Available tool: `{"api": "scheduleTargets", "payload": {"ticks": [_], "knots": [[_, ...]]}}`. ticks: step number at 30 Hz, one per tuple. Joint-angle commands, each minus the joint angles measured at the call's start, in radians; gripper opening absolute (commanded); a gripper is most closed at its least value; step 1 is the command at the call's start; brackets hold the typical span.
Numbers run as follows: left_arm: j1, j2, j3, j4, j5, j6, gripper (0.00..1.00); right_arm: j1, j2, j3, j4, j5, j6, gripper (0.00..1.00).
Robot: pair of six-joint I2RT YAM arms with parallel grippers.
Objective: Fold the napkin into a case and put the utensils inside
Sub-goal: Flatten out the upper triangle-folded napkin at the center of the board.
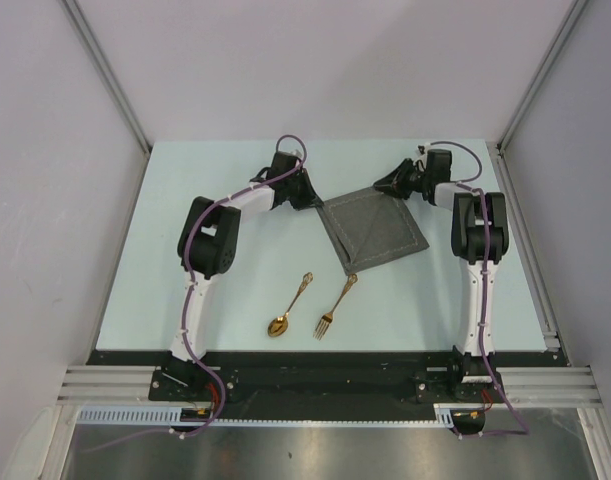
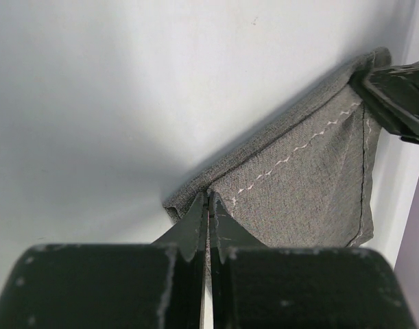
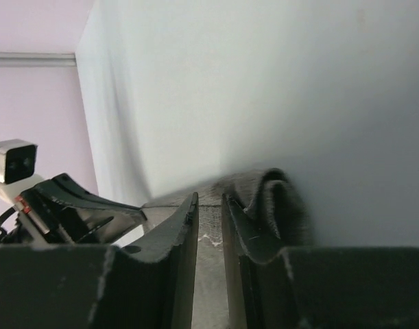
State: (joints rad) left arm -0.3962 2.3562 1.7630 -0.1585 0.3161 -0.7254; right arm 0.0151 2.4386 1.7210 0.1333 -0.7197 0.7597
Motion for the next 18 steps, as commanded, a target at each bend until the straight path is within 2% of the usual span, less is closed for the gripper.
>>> {"api": "scheduleTargets", "payload": {"ticks": [1,7,9,13,18], "knots": [[0.011,-0.029,0.009,0.019,-0.017,0.0,0.0,-0.009,0.037,0.075,0.011,-0.014,0.003,0.24],[0.016,-0.041,-0.002,0.02,-0.023,0.004,0.0,0.008,-0.041,0.146,-0.168,-0.003,-0.088,0.27],[0.017,-0.044,-0.008,0.022,-0.023,0.003,0.0,0.009,-0.133,0.103,-0.185,0.012,-0.1,0.29],[0.019,-0.046,-0.017,0.028,-0.023,0.001,0.0,0.02,-0.266,0.028,-0.262,0.066,-0.193,0.4],[0.019,-0.051,-0.033,0.036,-0.026,-0.006,0.0,0.037,-0.369,-0.159,-0.226,0.026,-0.2,0.41]]}}
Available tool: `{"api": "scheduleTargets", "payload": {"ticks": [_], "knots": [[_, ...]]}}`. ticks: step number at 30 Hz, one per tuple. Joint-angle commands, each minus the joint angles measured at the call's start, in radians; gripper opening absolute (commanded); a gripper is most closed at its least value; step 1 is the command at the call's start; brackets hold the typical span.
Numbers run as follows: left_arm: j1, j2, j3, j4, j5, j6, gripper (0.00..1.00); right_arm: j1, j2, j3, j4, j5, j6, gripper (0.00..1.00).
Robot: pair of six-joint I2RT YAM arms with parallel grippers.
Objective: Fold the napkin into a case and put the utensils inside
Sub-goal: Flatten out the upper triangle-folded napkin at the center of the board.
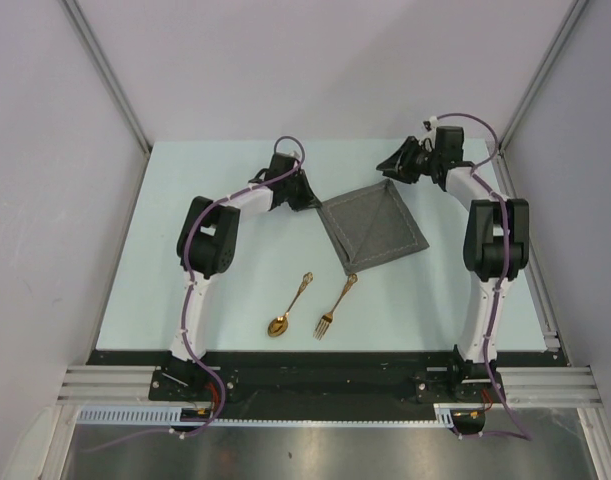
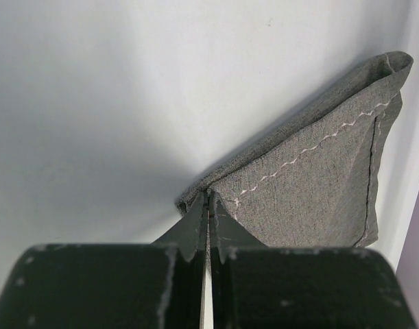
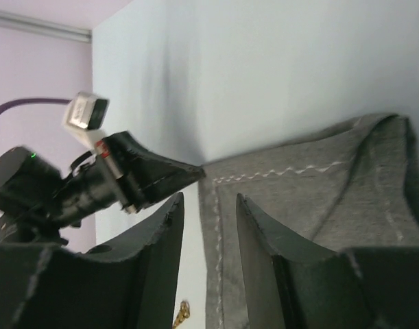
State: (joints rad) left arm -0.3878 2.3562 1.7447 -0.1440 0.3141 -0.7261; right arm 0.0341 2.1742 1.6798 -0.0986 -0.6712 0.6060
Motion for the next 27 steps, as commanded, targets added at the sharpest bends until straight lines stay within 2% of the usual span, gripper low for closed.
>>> {"api": "scheduleTargets", "payload": {"ticks": [1,10,14,22,27], "knots": [[0.01,-0.049,-0.016,0.023,-0.023,-0.007,0.0,0.036,-0.114,-0.147,0.026,-0.034,-0.029,0.41],[0.01,-0.044,-0.011,0.024,-0.015,-0.01,0.0,0.22,-0.159,-0.406,0.19,-0.162,0.015,0.36],[0.01,-0.043,-0.01,0.02,-0.021,-0.012,0.0,0.247,-0.203,-0.534,0.33,-0.159,0.054,0.32],[0.015,-0.037,-0.004,0.027,-0.02,-0.021,0.0,0.25,-0.257,-0.629,0.324,-0.185,0.021,0.33],[0.015,-0.023,0.012,0.024,-0.018,-0.029,0.0,0.273,-0.231,-0.696,0.462,-0.222,0.098,0.32]]}}
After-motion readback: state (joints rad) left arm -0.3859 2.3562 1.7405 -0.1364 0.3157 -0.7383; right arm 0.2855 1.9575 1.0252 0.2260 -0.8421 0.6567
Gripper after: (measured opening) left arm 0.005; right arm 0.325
